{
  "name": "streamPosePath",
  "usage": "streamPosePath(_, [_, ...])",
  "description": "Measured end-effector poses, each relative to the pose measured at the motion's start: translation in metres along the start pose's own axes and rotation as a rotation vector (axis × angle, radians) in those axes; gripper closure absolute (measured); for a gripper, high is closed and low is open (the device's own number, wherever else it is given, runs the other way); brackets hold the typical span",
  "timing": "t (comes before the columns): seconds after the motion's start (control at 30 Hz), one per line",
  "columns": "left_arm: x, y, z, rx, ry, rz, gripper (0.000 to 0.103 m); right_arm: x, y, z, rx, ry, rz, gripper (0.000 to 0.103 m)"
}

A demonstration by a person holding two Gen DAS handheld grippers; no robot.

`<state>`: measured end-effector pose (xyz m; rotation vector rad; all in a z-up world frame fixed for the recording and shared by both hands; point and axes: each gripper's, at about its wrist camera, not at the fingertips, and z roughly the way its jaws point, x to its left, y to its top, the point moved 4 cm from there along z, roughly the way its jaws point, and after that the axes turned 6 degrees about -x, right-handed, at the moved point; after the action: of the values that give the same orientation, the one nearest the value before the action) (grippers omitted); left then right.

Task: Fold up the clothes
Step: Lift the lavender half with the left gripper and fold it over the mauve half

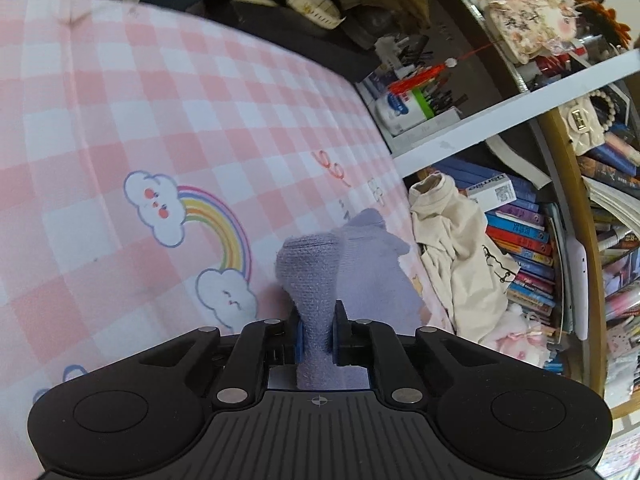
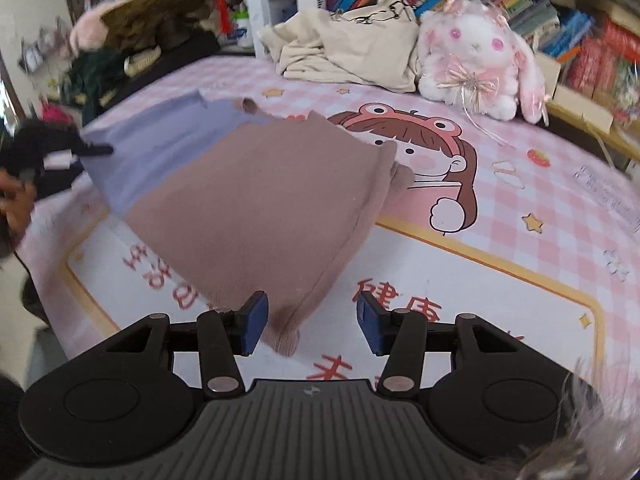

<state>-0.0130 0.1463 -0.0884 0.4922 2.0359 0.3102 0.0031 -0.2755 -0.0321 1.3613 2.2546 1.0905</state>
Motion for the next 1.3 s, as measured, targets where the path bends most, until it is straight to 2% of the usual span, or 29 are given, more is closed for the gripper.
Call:
streamPosePath(0.13, [-0.025,-0.002,-0.013,-0.038,-0.021,0.041,0.093,-0.009,0.004,0.011,0.019,0.060,-0.011,0.062])
streamPosePath(0.2, [-0.045,-0.004,-0.021,-0.052,-0.049,0.082,0.094,-0.010,0.002,0.017,0.041,0.089,-0.024,0.068])
streamPosePath(0.37, [-0.117,-0.022,-0.045,-0.080,-0.150,0.275,0.094,-0.020,-0.003,0.027,0.070,0.152,0.004,0.069])
streamPosePath(0.5, [-0.176,-0.058,-0.063,-0.061,-0.237,0.460,0.094,-0.027,-0.005,0.032,0.077,0.194,0.035,0.069])
streamPosePath(0.67, [-0.185,-0.145,-0.042,0.143,-0.164,0.687,0.092,-0.031,-0.007,0.034,0.074,0.234,0.048,0.069])
streamPosePath(0.7, [-0.186,-0.162,-0.038,0.184,-0.148,0.732,0.086,-0.033,-0.007,0.033,0.075,0.244,0.054,0.069])
streamPosePath(0.77, [-0.189,-0.196,-0.030,0.267,-0.117,0.821,0.080,-0.037,-0.009,0.030,0.084,0.262,0.075,0.068])
streamPosePath(0.8, [-0.191,-0.212,-0.027,0.309,-0.101,0.865,0.074,-0.040,-0.010,0.029,0.089,0.270,0.086,0.067])
streamPosePath(0.87, [-0.193,-0.243,-0.020,0.385,-0.071,0.947,0.069,-0.046,-0.013,0.024,0.099,0.274,0.095,0.064])
streamPosePath(0.9, [-0.192,-0.247,-0.021,0.379,-0.072,0.957,0.065,-0.049,-0.014,0.021,0.101,0.274,0.100,0.062])
streamPosePath(0.93, [-0.192,-0.248,-0.025,0.376,-0.088,0.962,0.053,-0.053,-0.014,0.017,0.103,0.274,0.106,0.061])
streamPosePath(1.0, [-0.195,-0.246,-0.034,0.394,-0.129,0.950,0.037,-0.060,-0.013,0.012,0.095,0.267,0.131,0.059])
streamPosePath(1.07, [-0.198,-0.244,-0.042,0.412,-0.162,0.938,0.034,-0.069,-0.009,0.007,0.075,0.256,0.175,0.056])
streamPosePath(1.1, [-0.199,-0.242,-0.047,0.418,-0.179,0.932,0.034,-0.073,-0.005,0.004,0.061,0.256,0.204,0.051])
streamPosePath(1.17, [-0.205,-0.233,-0.061,0.396,-0.218,0.917,0.034,-0.080,0.003,-0.001,0.035,0.271,0.266,0.042])
streamPosePath(1.2, [-0.207,-0.225,-0.069,0.376,-0.242,0.899,0.034,-0.082,0.007,-0.002,0.028,0.286,0.295,0.041])
streamPosePath(1.3, [-0.202,-0.201,-0.066,0.287,-0.185,0.875,0.034,-0.088,0.020,-0.002,0.021,0.341,0.380,0.037])
